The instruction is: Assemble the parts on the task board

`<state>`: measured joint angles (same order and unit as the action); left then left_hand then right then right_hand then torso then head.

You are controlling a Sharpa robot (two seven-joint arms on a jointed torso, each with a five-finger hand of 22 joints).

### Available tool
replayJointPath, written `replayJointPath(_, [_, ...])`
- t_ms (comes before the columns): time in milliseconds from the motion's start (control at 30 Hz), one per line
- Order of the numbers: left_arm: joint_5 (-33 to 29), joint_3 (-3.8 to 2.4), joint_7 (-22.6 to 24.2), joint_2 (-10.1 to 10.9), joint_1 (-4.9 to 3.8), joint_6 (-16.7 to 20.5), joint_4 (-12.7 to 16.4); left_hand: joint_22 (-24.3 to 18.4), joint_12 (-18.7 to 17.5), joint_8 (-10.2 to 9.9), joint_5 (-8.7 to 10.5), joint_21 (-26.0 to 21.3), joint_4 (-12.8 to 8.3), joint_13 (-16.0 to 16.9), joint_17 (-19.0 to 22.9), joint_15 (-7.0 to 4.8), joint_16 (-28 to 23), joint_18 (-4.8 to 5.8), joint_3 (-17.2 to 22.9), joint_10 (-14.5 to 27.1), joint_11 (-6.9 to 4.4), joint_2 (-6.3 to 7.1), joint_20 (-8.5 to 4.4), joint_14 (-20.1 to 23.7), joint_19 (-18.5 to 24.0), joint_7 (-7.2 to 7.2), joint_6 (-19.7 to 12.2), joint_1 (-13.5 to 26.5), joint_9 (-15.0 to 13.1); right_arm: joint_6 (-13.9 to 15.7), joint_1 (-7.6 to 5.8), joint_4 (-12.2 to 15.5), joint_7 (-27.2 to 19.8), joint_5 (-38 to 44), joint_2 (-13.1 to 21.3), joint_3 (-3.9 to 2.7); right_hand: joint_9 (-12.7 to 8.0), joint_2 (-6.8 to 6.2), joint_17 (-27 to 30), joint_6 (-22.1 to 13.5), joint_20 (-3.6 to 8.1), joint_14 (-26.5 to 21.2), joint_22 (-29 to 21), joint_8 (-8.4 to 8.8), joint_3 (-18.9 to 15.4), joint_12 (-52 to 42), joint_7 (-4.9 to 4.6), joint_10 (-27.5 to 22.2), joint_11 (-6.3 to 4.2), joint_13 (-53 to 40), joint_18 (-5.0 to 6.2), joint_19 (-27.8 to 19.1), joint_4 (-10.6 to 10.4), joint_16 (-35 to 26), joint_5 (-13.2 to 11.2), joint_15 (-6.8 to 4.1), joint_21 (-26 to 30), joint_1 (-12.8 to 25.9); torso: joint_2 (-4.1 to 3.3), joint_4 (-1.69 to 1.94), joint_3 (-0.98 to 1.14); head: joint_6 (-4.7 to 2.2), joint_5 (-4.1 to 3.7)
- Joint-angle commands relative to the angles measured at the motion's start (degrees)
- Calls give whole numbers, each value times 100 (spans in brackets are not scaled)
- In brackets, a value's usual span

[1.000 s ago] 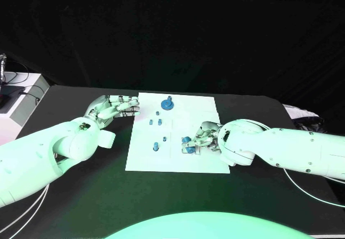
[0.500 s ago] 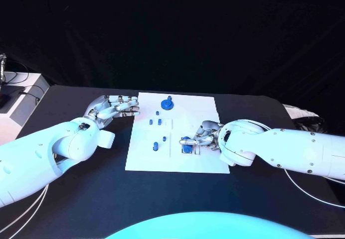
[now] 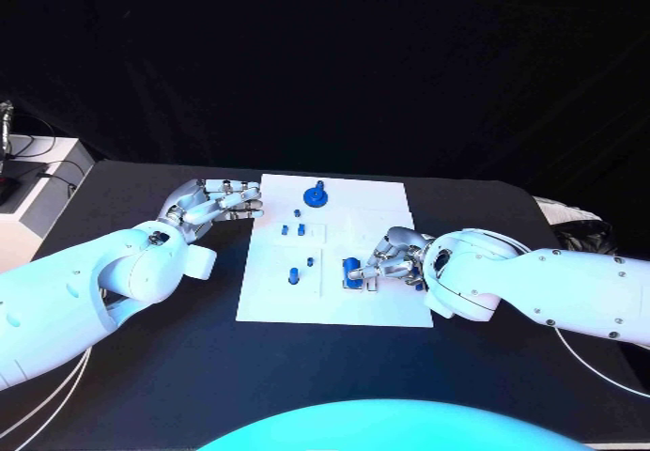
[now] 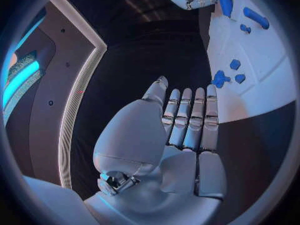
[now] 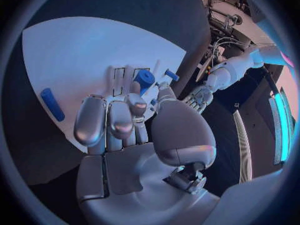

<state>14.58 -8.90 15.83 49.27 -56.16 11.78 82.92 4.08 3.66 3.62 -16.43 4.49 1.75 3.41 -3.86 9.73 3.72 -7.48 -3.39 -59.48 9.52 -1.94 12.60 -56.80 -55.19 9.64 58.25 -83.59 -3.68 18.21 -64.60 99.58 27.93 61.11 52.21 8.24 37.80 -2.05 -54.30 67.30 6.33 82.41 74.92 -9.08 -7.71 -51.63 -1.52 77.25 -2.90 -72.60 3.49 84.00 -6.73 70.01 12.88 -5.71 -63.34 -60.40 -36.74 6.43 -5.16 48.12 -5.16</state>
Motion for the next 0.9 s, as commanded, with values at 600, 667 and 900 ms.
replayJointPath(600, [11,-3,18,-15,2,-80,7,-6,-12,0,-2,-28,9,0,4,-16,-20,-112,7,25,1,0,44,38,7,19,-8,3,-1,30,51,-43,-125,140,14,-4,30,440,-45,48,92,11,886,-107,713,-68,113,123,-63,-60,-68,168,840,29,130,-89,-117,-574,1,8,-9,9,6])
replayJointPath(667, [11,-3,15,-16,3,-85,7,-6,-12,0,-2,-28,9,0,4,-16,-20,-112,7,25,1,0,44,38,7,19,-8,3,-1,58,63,-67,-94,153,-18,-5,25,445,-44,45,99,14,885,-109,779,-68,121,129,-67,-66,-70,168,862,27,360,-93,-114,-548,-1,10,-8,8,4])
replayJointPath(900, [13,-3,7,-17,6,-93,7,-6,-13,1,-3,-28,8,-1,4,-16,-21,-112,10,26,2,1,45,40,8,21,-7,2,-2,92,103,-115,-12,251,-109,-5,6,421,-44,37,105,15,884,-108,917,-51,119,130,-74,-74,-74,166,953,22,571,-96,-114,-522,3,4,-5,16,9])
